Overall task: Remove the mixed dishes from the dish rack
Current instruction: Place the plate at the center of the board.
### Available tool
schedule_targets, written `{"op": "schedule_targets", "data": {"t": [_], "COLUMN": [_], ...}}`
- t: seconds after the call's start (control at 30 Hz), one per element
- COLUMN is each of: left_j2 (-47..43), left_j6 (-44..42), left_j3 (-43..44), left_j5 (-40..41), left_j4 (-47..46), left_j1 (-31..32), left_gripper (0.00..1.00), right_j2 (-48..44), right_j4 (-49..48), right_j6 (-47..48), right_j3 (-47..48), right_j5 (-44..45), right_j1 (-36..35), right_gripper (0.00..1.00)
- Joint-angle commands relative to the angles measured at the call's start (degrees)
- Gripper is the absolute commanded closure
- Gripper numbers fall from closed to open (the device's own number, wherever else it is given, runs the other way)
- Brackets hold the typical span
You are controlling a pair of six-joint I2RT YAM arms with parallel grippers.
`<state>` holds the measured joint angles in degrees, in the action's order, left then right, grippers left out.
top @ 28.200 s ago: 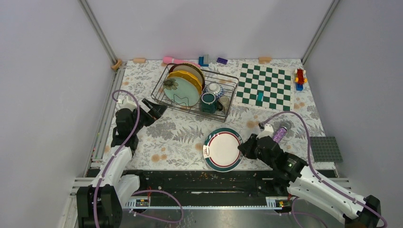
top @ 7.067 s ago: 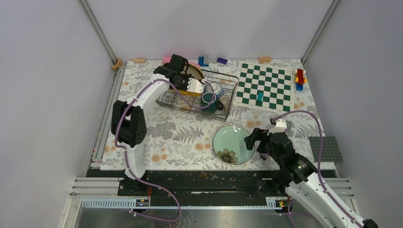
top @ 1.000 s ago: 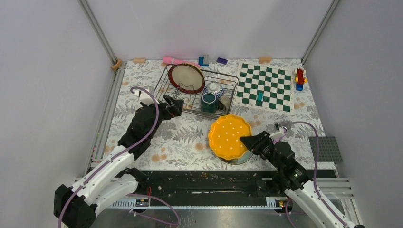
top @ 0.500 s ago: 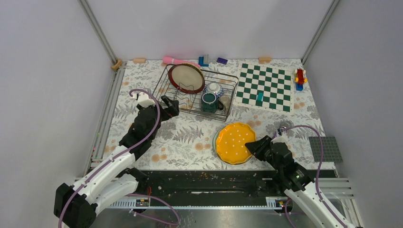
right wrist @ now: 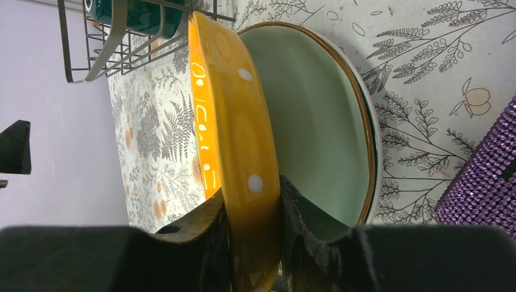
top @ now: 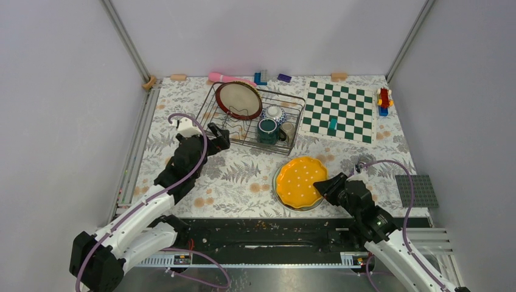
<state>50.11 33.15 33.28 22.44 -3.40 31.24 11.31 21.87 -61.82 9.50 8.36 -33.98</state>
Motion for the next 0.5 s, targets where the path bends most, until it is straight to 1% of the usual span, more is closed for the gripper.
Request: {"op": "schedule_targets", "data": {"t": [0.0, 0.07, 0.23, 0.47], "left_j2": [0.59, 0.65, 0.95, 1.8], "left_j6": [-0.85, -0.89, -0.97, -0.91], "left_j3": [2.41, 2.38, 2.54, 2.96], "left_j5": [1.49, 1.47, 1.47, 1.12], "left_j4": [-1.41, -1.43, -1.34, -1.08], "left_j1": [0.13, 0.13, 0.13, 0.13], "left_gripper": [0.01, 0.01, 0.01, 0.01], "right_j2": [1.64, 2.22, 3.16, 4.26], "right_j4": [-4.38, -4.03, -3.28, -3.25], "right_j6": [-0.6, -0.52, -0.67, -0.57], "right_j3": [2.94, 2.98, 2.67, 2.32], "right_j5": [1.88, 2.13, 2.49, 2.56], "right_j1": [-0.21, -0.16, -0.21, -0.21], "right_gripper": [0.7, 0.66, 0.61, 0.58]}}
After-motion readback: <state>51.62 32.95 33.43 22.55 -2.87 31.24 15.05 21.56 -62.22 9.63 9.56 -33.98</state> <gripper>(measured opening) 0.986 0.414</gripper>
